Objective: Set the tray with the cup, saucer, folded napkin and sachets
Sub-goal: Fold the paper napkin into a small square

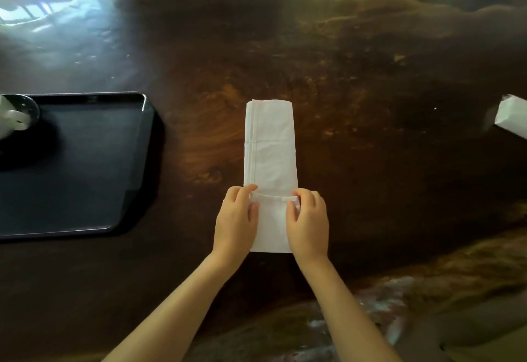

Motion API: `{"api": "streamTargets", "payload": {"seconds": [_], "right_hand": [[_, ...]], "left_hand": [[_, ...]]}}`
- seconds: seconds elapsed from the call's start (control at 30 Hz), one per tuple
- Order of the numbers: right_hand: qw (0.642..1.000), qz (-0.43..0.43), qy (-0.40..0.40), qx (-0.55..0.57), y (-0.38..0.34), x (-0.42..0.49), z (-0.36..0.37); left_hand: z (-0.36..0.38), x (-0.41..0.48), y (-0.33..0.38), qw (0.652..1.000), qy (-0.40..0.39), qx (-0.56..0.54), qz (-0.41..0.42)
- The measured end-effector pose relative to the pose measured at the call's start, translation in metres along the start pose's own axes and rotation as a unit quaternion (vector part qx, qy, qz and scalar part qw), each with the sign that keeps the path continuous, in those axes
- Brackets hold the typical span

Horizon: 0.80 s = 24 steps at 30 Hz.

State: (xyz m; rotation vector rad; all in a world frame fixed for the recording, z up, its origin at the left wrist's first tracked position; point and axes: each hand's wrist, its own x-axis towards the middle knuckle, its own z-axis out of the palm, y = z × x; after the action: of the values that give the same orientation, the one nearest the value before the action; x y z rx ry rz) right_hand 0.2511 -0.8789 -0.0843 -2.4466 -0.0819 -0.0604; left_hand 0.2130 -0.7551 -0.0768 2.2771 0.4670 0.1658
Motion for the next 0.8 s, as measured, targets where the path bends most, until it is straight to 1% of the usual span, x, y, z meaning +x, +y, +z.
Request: {"api": "streamTargets", "payload": {"seconds": [0.07, 0.13, 0.2, 0.27, 0.3, 0.37, 0.43, 0.5, 0.6, 0.63, 0.7, 0.73, 0.8], "right_hand": [[0.999, -0.022, 0.025, -0.021, 0.001, -0.004, 0.004], [0.998, -0.042, 0.044, -0.025, 0.004, -0.005, 0.006], [0.996, -0.068, 0.053, -0.040, 0.007, -0.004, 0.006], [0.991, -0.106, 0.049, -0.071, 0.008, 0.000, 0.006], [0.987, -0.126, 0.040, -0.088, 0.008, 0.002, 0.005], [0.976, -0.175, -0.007, -0.127, 0.007, 0.004, 0.007], [0.959, -0.212, -0.076, -0.173, 0.010, 0.008, 0.006], [0.945, -0.216, -0.122, -0.211, 0.017, 0.017, 0.000], [0.942, -0.191, -0.123, -0.248, 0.025, 0.018, -0.015], [0.934, -0.209, -0.136, -0.256, 0.024, 0.011, -0.018], [0.906, -0.269, -0.198, -0.259, 0.026, -0.006, -0.016], [0.897, -0.281, -0.228, -0.253, 0.029, -0.012, -0.015], [0.894, -0.270, -0.255, -0.250, 0.034, -0.012, -0.014]], "left_hand": [[0.004, -0.007, -0.001, 0.999, 0.024, 0.032, 0.012], [0.008, -0.012, -0.001, 0.993, 0.061, 0.093, 0.031], [0.010, -0.015, -0.001, 0.977, 0.078, 0.172, 0.096], [0.012, -0.018, -0.002, 0.959, 0.039, 0.223, 0.172], [0.013, -0.019, -0.003, 0.953, 0.002, 0.241, 0.183], [0.014, -0.020, -0.008, 0.951, -0.052, 0.267, 0.148], [0.017, -0.020, -0.013, 0.950, -0.058, 0.287, 0.110], [0.020, -0.020, -0.013, 0.950, -0.061, 0.293, 0.094], [0.023, -0.020, -0.012, 0.951, -0.057, 0.289, 0.090], [0.024, -0.020, -0.012, 0.950, -0.054, 0.293, 0.090], [0.023, -0.020, -0.012, 0.946, -0.051, 0.306, 0.096], [0.023, -0.020, -0.013, 0.943, -0.052, 0.313, 0.102], [0.023, -0.021, -0.015, 0.941, -0.052, 0.317, 0.108]]}}
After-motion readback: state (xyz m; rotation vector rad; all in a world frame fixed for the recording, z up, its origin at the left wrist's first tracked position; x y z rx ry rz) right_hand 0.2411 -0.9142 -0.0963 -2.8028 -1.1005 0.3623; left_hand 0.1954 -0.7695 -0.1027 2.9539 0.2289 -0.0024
